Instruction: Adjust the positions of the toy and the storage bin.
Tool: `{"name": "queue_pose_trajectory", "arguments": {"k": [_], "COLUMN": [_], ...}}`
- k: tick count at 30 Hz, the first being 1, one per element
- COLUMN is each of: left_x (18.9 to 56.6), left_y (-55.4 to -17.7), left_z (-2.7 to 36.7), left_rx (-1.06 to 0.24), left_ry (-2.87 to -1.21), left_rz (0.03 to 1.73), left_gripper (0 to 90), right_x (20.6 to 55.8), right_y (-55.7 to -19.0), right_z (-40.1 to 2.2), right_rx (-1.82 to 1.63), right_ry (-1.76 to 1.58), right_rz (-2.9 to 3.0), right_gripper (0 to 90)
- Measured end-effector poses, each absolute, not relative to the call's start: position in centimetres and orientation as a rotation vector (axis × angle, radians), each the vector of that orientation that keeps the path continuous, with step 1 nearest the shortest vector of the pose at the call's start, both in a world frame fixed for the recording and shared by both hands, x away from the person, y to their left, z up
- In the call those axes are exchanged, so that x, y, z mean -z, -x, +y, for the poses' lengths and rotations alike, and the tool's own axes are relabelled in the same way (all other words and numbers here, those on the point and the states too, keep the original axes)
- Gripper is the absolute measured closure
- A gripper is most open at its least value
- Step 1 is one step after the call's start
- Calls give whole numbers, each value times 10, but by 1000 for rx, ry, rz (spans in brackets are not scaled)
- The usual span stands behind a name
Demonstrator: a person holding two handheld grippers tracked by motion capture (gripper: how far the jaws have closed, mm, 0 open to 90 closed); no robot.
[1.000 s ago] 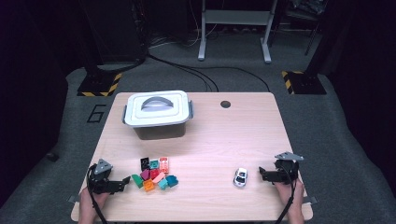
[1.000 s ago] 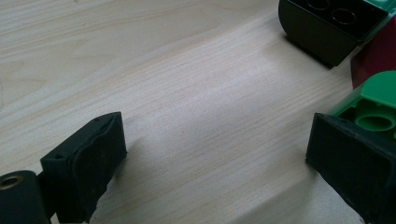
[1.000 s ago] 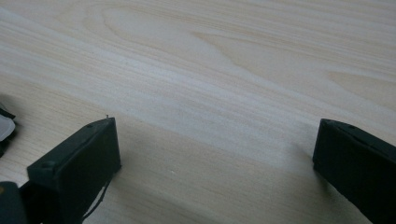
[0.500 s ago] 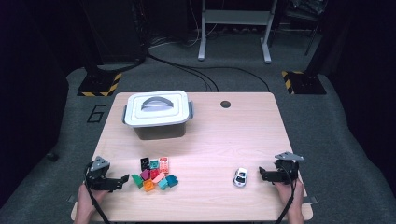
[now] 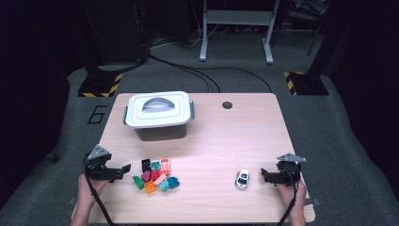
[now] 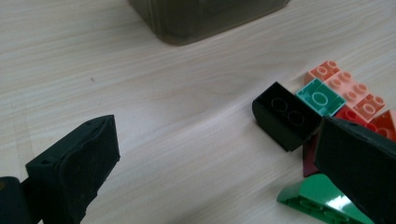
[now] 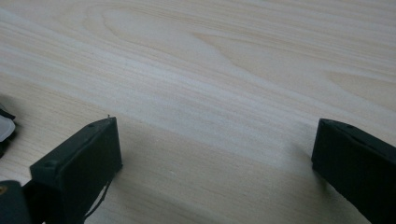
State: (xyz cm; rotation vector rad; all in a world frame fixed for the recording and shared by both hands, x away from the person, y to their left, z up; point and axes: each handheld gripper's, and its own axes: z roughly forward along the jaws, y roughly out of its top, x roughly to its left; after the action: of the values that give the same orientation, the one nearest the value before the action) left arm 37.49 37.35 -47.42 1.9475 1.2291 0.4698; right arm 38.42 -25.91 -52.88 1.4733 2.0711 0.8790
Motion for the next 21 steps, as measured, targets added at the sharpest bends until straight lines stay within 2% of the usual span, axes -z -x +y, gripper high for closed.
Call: {"name": "queue_pose_trajectory", "arguments": {"k": [11, 21], "left_x": [450, 414], "left_y": [-396, -439], "left_z": [367, 362], "left_rx": [-469, -451], "left_ry": [-1914, -1846], "left_rz": [1217, 1170], "left_gripper": [1, 2], "right_x": [529, 529], "right_y": [-384, -384], "right_z": [-259, -259], "right_rx": [-882, -885], "right_ry": [-1473, -1476], "right_rz": [2071, 2068], "right_gripper": [8, 11]}}
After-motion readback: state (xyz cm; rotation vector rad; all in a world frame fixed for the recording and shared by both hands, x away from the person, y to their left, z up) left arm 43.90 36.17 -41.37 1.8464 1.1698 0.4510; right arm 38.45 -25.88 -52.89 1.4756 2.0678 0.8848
